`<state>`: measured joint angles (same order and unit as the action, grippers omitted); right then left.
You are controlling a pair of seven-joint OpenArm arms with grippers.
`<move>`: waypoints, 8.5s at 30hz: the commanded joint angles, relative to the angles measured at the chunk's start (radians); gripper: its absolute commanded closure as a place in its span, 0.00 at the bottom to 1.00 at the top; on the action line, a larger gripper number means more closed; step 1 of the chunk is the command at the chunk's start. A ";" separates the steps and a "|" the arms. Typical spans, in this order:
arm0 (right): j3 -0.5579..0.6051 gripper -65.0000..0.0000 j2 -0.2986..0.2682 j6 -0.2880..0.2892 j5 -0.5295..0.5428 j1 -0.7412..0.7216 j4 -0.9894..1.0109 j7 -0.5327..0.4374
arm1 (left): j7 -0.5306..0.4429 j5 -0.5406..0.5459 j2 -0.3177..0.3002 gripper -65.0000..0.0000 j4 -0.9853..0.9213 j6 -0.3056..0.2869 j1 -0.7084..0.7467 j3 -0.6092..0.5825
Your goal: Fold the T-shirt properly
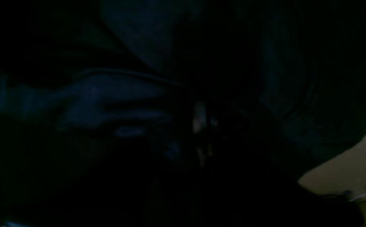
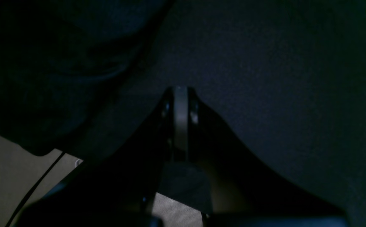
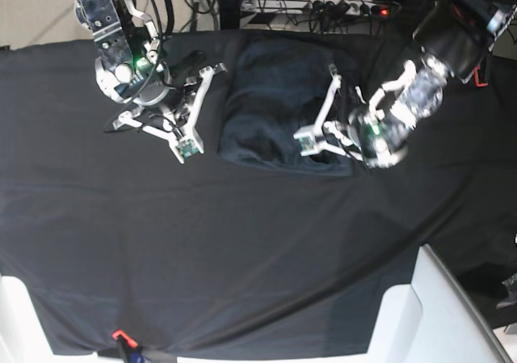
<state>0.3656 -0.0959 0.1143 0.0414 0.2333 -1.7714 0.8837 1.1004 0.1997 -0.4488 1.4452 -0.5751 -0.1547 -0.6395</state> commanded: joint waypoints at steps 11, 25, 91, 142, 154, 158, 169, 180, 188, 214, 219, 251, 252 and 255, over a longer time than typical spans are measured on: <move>-0.001 0.99 0.002 0.000 -0.001 -0.030 -0.014 -0.010 | 0.014 -0.243 0.025 1.00 0.070 -0.006 0.016 -0.023; -0.092 0.99 0.002 0.000 -0.001 -0.036 0.012 -0.016 | -0.076 -0.546 0.106 1.00 0.070 -0.006 0.019 -0.196; -0.403 0.99 0.144 -0.113 -0.004 -0.188 0.552 -0.171 | -0.492 -0.513 0.153 1.00 -0.183 -0.090 -0.314 -0.408; -0.092 0.99 0.201 -0.408 0.001 0.039 0.207 -0.030 | -0.922 -0.523 0.276 1.00 -0.490 -0.084 -0.440 -0.417; -0.098 0.99 0.203 -0.408 0.002 0.038 0.207 -0.033 | -0.922 -0.523 0.285 1.00 -0.490 -0.084 -0.452 -0.418; -0.098 0.99 0.203 -0.408 0.002 0.038 0.207 -0.033 | -0.922 -0.523 0.282 1.00 -0.490 -0.084 -0.451 -0.418; -0.095 0.99 0.203 -0.410 0.002 0.041 0.209 -0.036 | -0.915 -0.523 0.284 1.00 -0.490 -0.090 -0.452 -0.418; -0.096 0.99 0.203 -0.410 0.002 0.042 0.213 -0.036 | -0.840 -0.523 0.279 1.00 -0.485 -0.092 -0.454 -0.418; -0.098 0.99 0.198 -0.410 0.002 0.022 0.218 -0.037 | -0.823 -0.523 0.278 1.00 -0.479 -0.092 -0.448 -0.418; -0.092 0.99 0.195 -0.408 0.002 0.007 0.265 -0.064 | -0.661 -0.515 0.256 0.55 -0.407 -0.123 -0.454 -0.414; -0.092 0.99 0.196 -0.408 0.002 0.011 0.265 -0.064 | -0.661 -0.520 0.256 0.15 -0.398 -0.123 -0.455 -0.409; -0.119 0.99 0.172 -0.410 -0.004 0.033 0.226 -0.130 | -0.520 -0.513 0.170 0.01 0.015 -0.123 -0.359 -0.044; -0.138 0.99 0.170 -0.410 -0.004 0.034 0.212 -0.130 | -0.520 -0.517 0.167 0.01 0.039 -0.123 -0.334 -0.001; -0.191 0.99 0.158 -0.410 -0.004 0.057 0.173 -0.130 | -0.520 -0.512 0.146 0.01 0.116 -0.123 -0.230 0.139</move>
<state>0.1692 0.0574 -0.2928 0.0429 0.2935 -1.5814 0.7616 0.5861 -0.3122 -0.2951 1.5490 -0.7048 -0.3584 -0.5014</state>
